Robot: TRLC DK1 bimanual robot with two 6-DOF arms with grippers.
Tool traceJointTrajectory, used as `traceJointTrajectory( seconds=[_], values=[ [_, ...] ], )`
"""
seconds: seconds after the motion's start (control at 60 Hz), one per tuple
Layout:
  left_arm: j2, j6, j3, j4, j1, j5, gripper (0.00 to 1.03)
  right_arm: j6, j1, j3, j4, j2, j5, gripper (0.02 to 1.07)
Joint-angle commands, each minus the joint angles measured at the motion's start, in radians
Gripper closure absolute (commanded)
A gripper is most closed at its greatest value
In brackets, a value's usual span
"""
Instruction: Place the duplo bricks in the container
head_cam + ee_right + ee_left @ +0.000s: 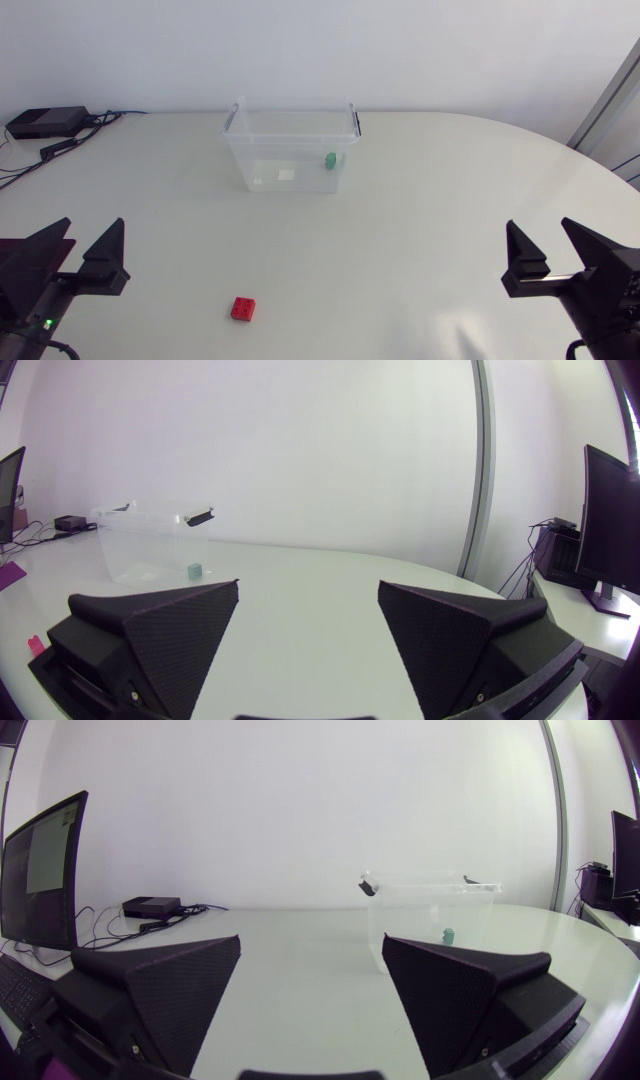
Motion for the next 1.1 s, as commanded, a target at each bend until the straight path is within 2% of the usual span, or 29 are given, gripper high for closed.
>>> traceJointTrajectory(
  seconds=[0.0, 0.333, 0.55, 0.7, 0.817, 1.083],
  values=[
    [-0.011, 0.016, -0.015, 0.008, 0.013, 0.003, 0.04, -0.021, -0.010, -0.020, 0.012, -0.009, -0.005, 0.06],
    [-0.012, 0.015, -0.012, 0.025, 0.048, 0.003, 0.04, -0.021, -0.010, -0.020, 0.012, -0.009, -0.005, 0.06],
    [-0.009, 0.022, 0.017, -0.015, 0.055, 0.003, 0.04, -0.021, -0.010, -0.020, 0.012, -0.009, -0.005, 0.06],
    [0.026, 0.030, 0.075, -0.090, 0.038, 0.006, 0.04, -0.021, -0.010, -0.020, 0.012, -0.009, -0.005, 0.06],
    [0.124, 0.027, 0.169, -0.144, 0.027, 0.010, 0.04, -0.021, -0.010, -0.020, 0.012, -0.009, -0.005, 0.06],
    [0.310, 0.018, 0.416, -0.346, -0.087, 0.010, 0.04, -0.021, -0.010, -0.020, 0.012, -0.009, -0.005, 0.06]
  ],
)
